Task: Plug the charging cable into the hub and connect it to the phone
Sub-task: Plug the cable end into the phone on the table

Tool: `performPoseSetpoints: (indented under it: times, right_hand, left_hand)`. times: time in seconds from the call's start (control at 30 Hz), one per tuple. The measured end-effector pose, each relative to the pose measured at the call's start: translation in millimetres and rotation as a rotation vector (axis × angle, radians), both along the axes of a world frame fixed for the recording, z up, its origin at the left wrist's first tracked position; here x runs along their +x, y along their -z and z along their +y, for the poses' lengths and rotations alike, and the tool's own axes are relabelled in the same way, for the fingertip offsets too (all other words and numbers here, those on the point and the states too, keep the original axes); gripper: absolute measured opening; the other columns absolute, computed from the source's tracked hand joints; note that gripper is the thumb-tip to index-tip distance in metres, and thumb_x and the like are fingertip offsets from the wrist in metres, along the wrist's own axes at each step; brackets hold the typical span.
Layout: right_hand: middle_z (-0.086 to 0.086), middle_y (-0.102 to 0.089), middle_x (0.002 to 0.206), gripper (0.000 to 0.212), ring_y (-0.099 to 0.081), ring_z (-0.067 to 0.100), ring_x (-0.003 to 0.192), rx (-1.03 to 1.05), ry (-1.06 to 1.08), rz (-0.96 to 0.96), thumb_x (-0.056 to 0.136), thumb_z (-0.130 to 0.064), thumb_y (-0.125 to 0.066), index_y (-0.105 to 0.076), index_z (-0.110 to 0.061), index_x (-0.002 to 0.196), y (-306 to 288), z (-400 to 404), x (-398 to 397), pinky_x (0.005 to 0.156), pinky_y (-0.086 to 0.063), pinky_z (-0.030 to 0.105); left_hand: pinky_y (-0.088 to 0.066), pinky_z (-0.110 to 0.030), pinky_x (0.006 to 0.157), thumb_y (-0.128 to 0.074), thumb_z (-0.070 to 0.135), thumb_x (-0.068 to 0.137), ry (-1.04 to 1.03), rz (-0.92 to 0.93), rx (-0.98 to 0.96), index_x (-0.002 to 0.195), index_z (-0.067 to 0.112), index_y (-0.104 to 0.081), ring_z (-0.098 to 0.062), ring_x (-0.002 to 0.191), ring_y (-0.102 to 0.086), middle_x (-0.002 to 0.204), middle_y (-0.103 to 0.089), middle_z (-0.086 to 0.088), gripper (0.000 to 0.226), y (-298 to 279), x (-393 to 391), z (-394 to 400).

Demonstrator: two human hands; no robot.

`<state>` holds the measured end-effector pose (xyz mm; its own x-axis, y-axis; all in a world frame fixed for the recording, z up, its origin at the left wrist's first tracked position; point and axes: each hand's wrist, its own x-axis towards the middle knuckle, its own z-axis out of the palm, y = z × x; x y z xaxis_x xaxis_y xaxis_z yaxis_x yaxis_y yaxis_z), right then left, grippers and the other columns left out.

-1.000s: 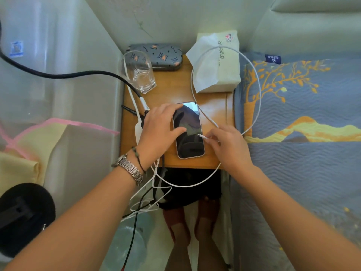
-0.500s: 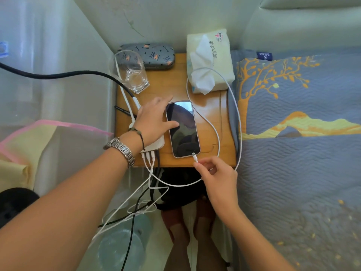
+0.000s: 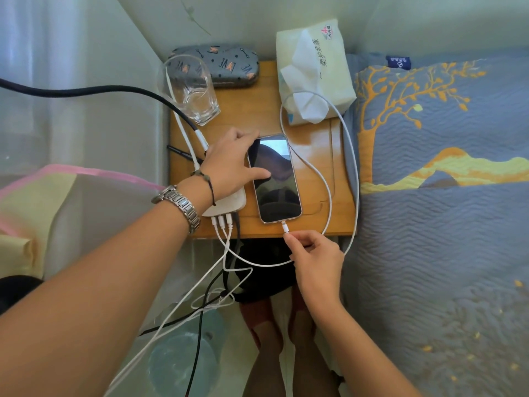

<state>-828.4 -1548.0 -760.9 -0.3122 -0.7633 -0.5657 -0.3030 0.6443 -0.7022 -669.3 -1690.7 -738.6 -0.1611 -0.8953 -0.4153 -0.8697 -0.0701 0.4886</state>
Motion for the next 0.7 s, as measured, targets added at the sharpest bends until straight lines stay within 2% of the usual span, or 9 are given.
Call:
performPoseSetpoints:
  times: [0.23, 0.53, 0.7]
  right_hand:
    - [-0.010, -0.071, 0.077, 0.007, -0.067, 0.008, 0.072, 0.019, 0.041, 0.003, 0.084, -0.026, -0.069, -0.074, -0.023, 0.089, 3, -1, 6, 0.071, -0.059, 0.032]
    - [-0.008, -0.071, 0.076, 0.006, -0.067, 0.008, 0.072, 0.023, 0.139, -0.040, 0.085, -0.024, -0.068, -0.073, -0.022, 0.087, 6, 0, 15, 0.069, -0.056, 0.025]
    - [-0.009, -0.069, 0.075, 0.003, -0.066, 0.007, 0.069, 0.003, 0.128, 0.000, 0.086, -0.025, -0.068, -0.070, -0.025, 0.084, 6, 1, 19, 0.064, -0.053, 0.021]
  left_hand:
    - [-0.042, -0.045, 0.100, -0.071, 0.043, 0.076, 0.022, -0.013, 0.023, 0.143, 0.021, -0.034, -0.026, 0.117, -0.043, 0.128, -0.042, -0.009, 0.079, 3, 1, -3]
    - [-0.044, -0.045, 0.098, -0.072, 0.040, 0.075, 0.024, -0.011, 0.023, 0.141, 0.022, -0.038, -0.025, 0.114, -0.044, 0.126, -0.041, -0.008, 0.077, 1, 1, -4]
    - [-0.045, -0.043, 0.097, -0.072, 0.039, 0.076, 0.035, -0.031, 0.025, 0.140, 0.023, -0.037, -0.023, 0.114, -0.044, 0.126, -0.042, -0.008, 0.075, -1, 0, -4]
